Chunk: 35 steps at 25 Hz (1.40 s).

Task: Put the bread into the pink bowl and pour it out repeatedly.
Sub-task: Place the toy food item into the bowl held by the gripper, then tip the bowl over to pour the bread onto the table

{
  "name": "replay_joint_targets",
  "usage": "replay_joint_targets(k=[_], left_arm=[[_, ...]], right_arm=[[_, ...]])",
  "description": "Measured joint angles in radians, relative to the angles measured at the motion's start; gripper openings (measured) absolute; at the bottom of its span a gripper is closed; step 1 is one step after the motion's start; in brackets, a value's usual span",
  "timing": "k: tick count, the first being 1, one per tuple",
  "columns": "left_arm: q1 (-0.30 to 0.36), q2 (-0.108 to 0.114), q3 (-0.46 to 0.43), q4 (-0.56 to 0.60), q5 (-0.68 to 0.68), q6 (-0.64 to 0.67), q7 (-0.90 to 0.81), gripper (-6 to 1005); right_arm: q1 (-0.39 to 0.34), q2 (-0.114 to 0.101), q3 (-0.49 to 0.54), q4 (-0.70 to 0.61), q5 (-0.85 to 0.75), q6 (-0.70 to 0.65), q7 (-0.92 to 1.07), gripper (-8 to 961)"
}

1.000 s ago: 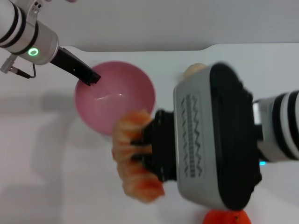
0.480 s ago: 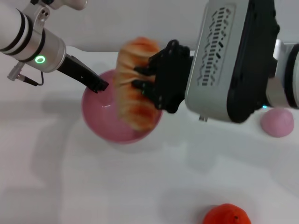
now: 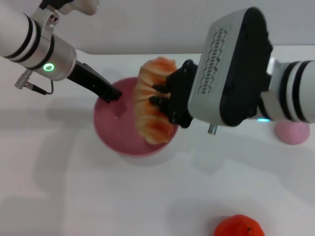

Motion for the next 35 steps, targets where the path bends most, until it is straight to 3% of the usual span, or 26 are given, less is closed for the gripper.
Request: replay_joint_targets(k=[6,18,21,27,31,35], left_arm=[[0.0,-0.001,0.023,0.004,-0.014,0.001,0.0,42],[0.009,-0.001,0.024,0.0,-0.019,-0.002,0.0,41],[0.016,-0.001,0.026,-0.001,-0.019,-0.01,0.0,42],[0.023,-0.001,0.028,-0.001,-0.024,-0.023,0.0,42],[0.03,-0.001,0.036,-0.001,-0.051,-0.035,0.01,42],[0.035,0.0,0.037,-0.001,-0.067,-0.049,0.024,41]], right_arm=[[0.007,-0.001,-0.014,0.011,-0.002,-0.007,0.0,128],[-0.018,0.0,-0.009,0.005,-0.005,0.025,-0.004,453],[-0.063,0.0,-0.003,-0.022,-0.005,0.112,-0.005,480],[-0.221,-0.002,-0.017,-0.09,0.046,0.408,-0.019,480],[-0.294,-0.003,-0.001,-0.093,0.196,0.539,-0.068,481],[-0.331,-0.005,0.053,-0.08,0.412,0.555,-0.17,481]])
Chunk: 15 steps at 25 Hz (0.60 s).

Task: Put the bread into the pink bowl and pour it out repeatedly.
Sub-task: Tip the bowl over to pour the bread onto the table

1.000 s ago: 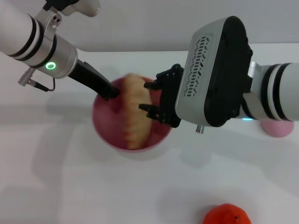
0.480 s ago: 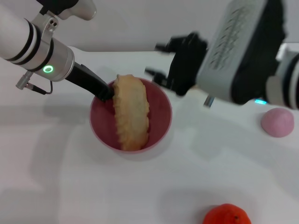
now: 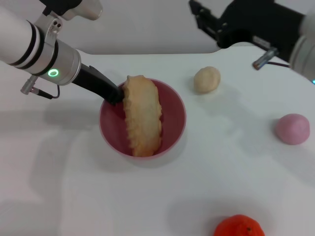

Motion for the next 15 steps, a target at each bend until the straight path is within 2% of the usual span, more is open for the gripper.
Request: replay_joint_targets(k=[3,6,8,11,13,15], left_arm=[[0.003,-0.001,0.0,-0.003,-0.013,-0.007,0.012,41],[0.008,-0.001,0.013,-0.006,-0.039,-0.017,0.015,42],[0.012,-0.001,0.022,-0.008,-0.053,-0.027,0.015,42],[0.017,-0.001,0.03,-0.01,-0.066,-0.031,0.017,42],[0.022,-0.001,0.037,-0.01,-0.078,-0.036,0.018,42],[0.027,-0.001,0.044,-0.01,-0.097,-0.044,0.025,42]], right_arm=[[-0.034,-0.001,0.058,0.014,0.233,-0.022,-0.142,481],[-0.057,0.001,0.145,0.05,0.524,-0.131,-0.334,481],[-0.066,0.001,0.254,0.127,0.8,-0.315,-0.493,480],[-0.039,-0.001,0.422,0.299,1.072,-0.688,-0.637,480],[-0.001,-0.001,0.544,0.42,1.163,-0.941,-0.679,481],[0.02,0.002,0.641,0.505,1.177,-1.117,-0.711,481]])
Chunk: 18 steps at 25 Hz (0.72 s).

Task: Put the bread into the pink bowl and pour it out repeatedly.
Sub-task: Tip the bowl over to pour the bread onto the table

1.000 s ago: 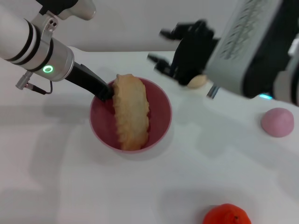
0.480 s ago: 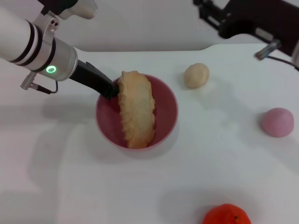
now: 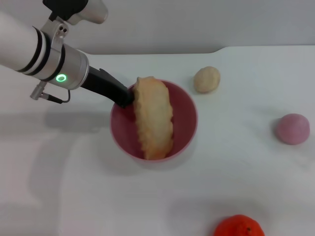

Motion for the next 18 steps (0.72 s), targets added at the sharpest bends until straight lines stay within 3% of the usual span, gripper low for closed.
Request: replay_joint_targets(k=[4,8,18], left_arm=[[0.012,0.0,0.007,-0.001,-0.056,-0.026,0.021,41],[0.017,0.0,0.037,-0.002,-0.135,-0.053,0.046,41],[0.041,-0.003,0.246,-0.002,-0.381,-0.23,0.088,42]], right_arm=[[-0.018,0.003,0.092,0.093,-0.018,-0.147,-0.084,480],[-0.047,0.005,0.098,0.149,-0.032,-0.142,-0.158,480],[-0.06,0.005,0.086,0.2,-0.142,-0.144,-0.254,480]])
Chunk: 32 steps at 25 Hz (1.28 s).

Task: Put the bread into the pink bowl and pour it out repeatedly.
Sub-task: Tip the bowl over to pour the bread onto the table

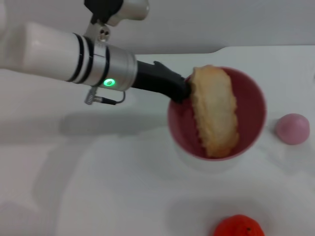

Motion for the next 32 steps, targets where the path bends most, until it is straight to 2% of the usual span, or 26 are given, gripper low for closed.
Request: replay_joint_targets(k=[6,21,32], left_arm=[[0.047,-0.003,0.126,-0.001,-0.159,-0.169,0.066,42],[0.111,-0.007,0.337,-0.003,-0.519,-0.409,0.402,42],[0.105,-0.004,0.401,-0.004,-0.555,-0.589,0.504,41]], right_arm=[[0.005,-0.002,-0.001,0.027,-0.024,-0.007,-0.013,481],[0.002,0.0,-0.008,0.027,-0.033,-0.053,-0.011,481],[-0.004,0.0,-0.025,0.024,-0.04,-0.079,-0.006,480]])
